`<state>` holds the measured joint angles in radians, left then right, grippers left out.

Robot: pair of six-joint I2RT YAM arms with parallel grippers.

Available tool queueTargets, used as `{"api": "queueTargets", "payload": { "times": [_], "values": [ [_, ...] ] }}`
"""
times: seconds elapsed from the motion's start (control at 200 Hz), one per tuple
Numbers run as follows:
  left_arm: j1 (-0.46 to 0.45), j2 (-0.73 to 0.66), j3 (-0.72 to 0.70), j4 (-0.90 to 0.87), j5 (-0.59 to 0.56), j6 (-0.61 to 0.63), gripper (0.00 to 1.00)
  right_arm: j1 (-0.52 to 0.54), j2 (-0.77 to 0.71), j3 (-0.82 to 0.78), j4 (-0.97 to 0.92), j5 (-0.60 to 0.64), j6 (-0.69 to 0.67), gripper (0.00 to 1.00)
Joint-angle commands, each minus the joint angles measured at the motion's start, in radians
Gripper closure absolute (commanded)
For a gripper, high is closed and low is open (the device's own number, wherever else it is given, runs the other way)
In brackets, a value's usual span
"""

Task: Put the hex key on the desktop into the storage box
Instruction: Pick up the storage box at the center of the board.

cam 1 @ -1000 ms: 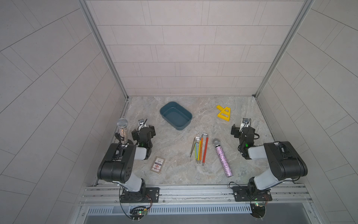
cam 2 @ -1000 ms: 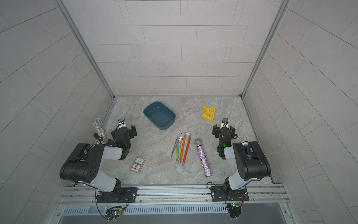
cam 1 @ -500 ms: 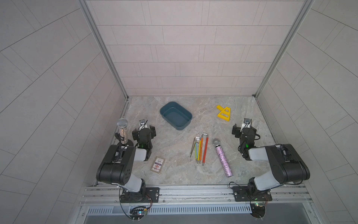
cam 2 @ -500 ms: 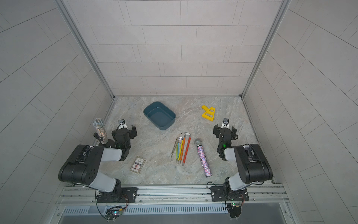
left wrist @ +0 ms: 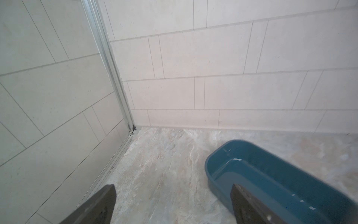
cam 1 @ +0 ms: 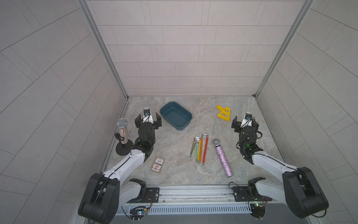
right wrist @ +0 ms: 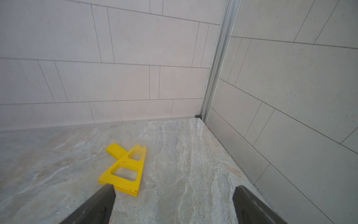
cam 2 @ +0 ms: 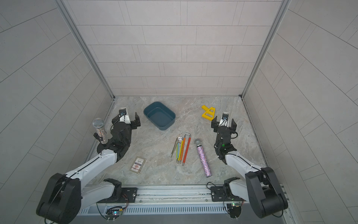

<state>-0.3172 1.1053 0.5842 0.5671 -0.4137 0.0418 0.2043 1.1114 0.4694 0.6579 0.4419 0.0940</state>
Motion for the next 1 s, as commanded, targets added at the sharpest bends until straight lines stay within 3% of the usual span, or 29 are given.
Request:
{"api": "queueTargets", "payload": {
  "times": [0.0, 0.06, 0.11, 0.14, 0.185, 0.245, 0.3, 0.345, 0.435, 0.515, 0.59, 0.796, 0.996],
  "values": [
    [-0.068, -0.084, 0.144, -0.191, -0.033, -0.035, 0.00, 0.007, -0.127, 0.245, -0.293, -0.085, 0.110, 0.00],
    [-0.077, -0.098, 0.241, -0.314, -0.018, -0.111, 0.00, 0.007, -0.142, 0.417, -0.468, -0.120, 0.196, 0.00],
    [-0.074, -0.107, 0.342, -0.525, -0.044, -0.331, 0.00, 0.005, -0.127, 0.567, -0.629, -0.133, 0.318, 0.00],
    [-0.065, -0.116, 0.390, -0.638, -0.003, -0.412, 0.00, -0.003, -0.113, 0.622, -0.684, -0.137, 0.402, 0.00],
    [-0.057, -0.135, 0.369, -0.612, 0.054, -0.487, 0.00, -0.019, -0.108, 0.650, -0.757, -0.145, 0.611, 0.00],
    [0.003, -0.142, 0.287, -0.488, 0.208, -0.639, 0.00, -0.084, -0.139, 0.575, -0.679, -0.312, 0.766, 0.00],
    [0.072, -0.093, 0.303, -0.497, 0.390, -0.757, 0.00, -0.142, -0.166, 0.467, -0.498, -0.495, 0.836, 0.00],
    [0.084, -0.040, 0.366, -0.594, 0.448, -0.785, 0.00, -0.142, -0.178, 0.456, -0.513, -0.522, 0.839, 0.00],
    [0.069, 0.050, 0.475, -0.798, 0.456, -0.792, 0.00, -0.090, -0.142, 0.620, -0.905, -0.459, 0.755, 0.00],
    [0.060, 0.121, 0.544, -1.015, 0.377, -0.810, 0.00, -0.047, -0.081, 0.762, -1.189, -0.431, 0.662, 0.00],
    [0.060, 0.178, 0.576, -1.150, 0.306, -0.810, 0.00, -0.015, -0.052, 0.819, -1.357, -0.413, 0.613, 0.06],
    [0.036, 0.309, 0.612, -1.225, 0.277, -0.799, 0.00, 0.012, -0.059, 0.829, -1.540, -0.383, 0.531, 0.14],
    [0.003, 0.454, 0.672, -1.192, 0.302, -0.804, 0.09, 0.015, -0.067, 0.838, -1.578, -0.409, 0.480, 0.16]
  ]
}}
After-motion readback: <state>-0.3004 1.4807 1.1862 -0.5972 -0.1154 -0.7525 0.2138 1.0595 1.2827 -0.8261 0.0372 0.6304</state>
